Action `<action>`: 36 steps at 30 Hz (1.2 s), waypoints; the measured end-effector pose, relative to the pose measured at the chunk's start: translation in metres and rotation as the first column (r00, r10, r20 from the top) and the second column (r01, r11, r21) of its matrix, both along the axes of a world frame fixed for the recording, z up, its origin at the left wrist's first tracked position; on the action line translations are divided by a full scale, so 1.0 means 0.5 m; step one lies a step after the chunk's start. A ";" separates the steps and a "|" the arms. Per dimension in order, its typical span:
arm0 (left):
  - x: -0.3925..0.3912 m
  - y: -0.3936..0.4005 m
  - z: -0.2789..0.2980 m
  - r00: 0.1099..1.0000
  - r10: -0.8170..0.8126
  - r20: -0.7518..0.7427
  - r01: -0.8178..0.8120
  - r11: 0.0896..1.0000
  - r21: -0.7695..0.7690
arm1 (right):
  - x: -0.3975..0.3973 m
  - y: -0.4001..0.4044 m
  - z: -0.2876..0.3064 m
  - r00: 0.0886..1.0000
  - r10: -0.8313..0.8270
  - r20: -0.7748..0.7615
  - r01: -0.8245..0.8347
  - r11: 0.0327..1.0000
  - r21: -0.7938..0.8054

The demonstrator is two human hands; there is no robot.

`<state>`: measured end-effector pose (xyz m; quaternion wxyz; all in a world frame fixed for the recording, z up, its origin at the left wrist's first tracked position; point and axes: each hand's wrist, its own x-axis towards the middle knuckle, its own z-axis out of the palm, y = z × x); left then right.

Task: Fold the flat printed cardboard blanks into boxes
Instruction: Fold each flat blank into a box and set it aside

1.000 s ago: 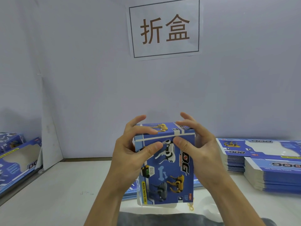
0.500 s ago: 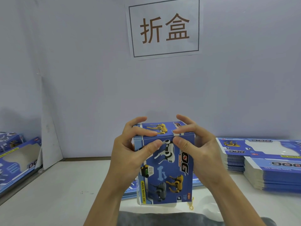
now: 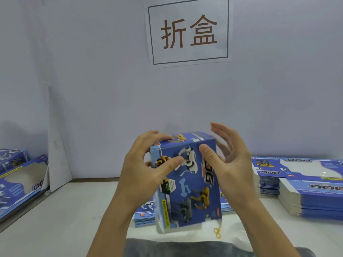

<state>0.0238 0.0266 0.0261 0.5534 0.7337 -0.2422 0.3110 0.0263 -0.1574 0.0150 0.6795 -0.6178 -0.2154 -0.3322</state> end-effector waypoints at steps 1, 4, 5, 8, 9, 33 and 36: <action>0.002 0.001 0.000 0.999 0.029 0.038 -0.027 0.998 -0.052 | -0.001 0.003 0.001 0.999 -0.052 0.007 0.052 0.999 -0.010; 0.016 0.009 -0.004 0.990 0.105 0.092 -0.072 0.950 -0.305 | 0.001 0.011 0.001 0.979 -0.189 0.077 0.192 0.981 -0.037; 0.022 0.014 -0.009 0.991 0.104 0.080 -0.063 0.910 -0.410 | 0.000 0.016 0.002 0.971 -0.213 0.110 0.219 0.975 -0.043; 0.039 0.023 -0.022 0.997 0.059 -0.045 -0.074 0.729 -0.681 | -0.001 0.036 0.004 0.966 -0.174 0.192 0.193 0.978 -0.082; 0.043 0.024 -0.028 0.995 0.055 -0.081 -0.097 0.667 -0.739 | -0.002 0.042 0.003 0.977 -0.122 0.177 0.145 0.982 -0.121; 0.060 -0.031 -0.083 0.910 -0.179 -0.375 0.010 0.912 -0.411 | 0.052 -0.032 -0.042 0.906 0.196 -0.375 -0.117 0.968 0.223; 0.063 -0.002 -0.075 0.941 -0.154 -0.301 0.006 0.897 -0.441 | 0.041 -0.041 -0.045 0.865 0.122 -0.487 -0.189 0.978 -0.089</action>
